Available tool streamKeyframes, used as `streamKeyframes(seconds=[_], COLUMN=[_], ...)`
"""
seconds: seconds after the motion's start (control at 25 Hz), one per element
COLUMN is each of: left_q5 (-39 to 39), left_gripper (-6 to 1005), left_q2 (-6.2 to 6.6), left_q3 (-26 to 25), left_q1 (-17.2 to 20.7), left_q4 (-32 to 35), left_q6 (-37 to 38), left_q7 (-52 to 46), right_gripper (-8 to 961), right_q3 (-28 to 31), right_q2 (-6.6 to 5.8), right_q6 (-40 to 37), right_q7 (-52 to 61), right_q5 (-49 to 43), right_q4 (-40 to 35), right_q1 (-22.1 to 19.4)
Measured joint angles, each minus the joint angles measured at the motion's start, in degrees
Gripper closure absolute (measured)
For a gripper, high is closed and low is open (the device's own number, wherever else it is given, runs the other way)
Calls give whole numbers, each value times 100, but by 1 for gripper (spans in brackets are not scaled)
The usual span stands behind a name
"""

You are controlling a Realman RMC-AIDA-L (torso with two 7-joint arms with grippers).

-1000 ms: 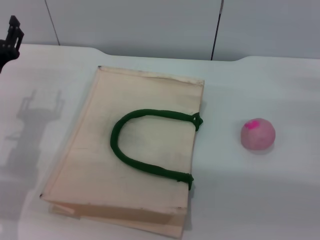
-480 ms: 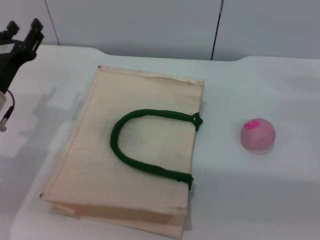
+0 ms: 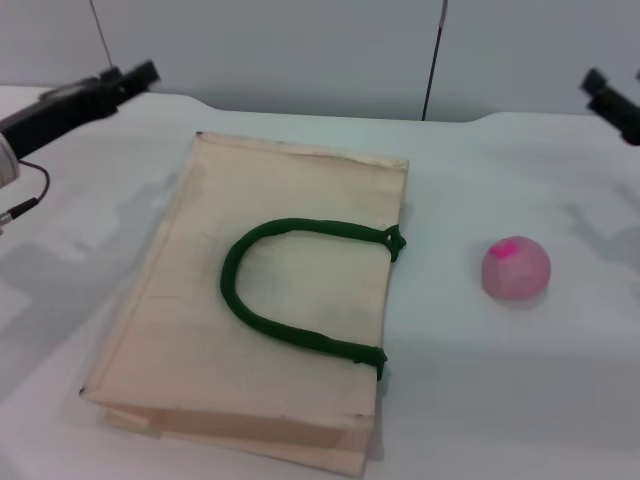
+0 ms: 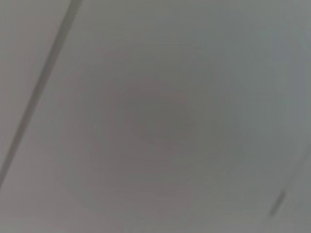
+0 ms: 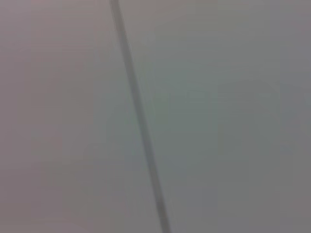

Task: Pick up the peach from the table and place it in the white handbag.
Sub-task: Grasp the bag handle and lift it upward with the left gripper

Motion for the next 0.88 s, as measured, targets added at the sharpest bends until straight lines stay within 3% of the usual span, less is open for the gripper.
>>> streamKeyframes(seconds=[0.12,0.28,0.48,0.88], left_q5=[564,1684,2997,4199], left_gripper=[333,333,334,333], left_q2=[12,36,27,5], left_q3=[3,9,11,11], left_q1=[-203,-573,-1055,-1410], left_q4=[-203,-465,-617,-484], left_q6=[127,262,332,306], left_q7=[-404,-1056,-1472,-1785], right_gripper=[62,62,62,62], right_q3=[1,34,33,32], right_q2=[-98,-125,-126,-111], right_q6=[0,0,0,0], right_q7=[669,1294,1378,1383], right_q5=[-792,-1599,-1674,-1666], right_q4=[-328,-833,-937,-1010], right_q1=[2,-61,-94,-103])
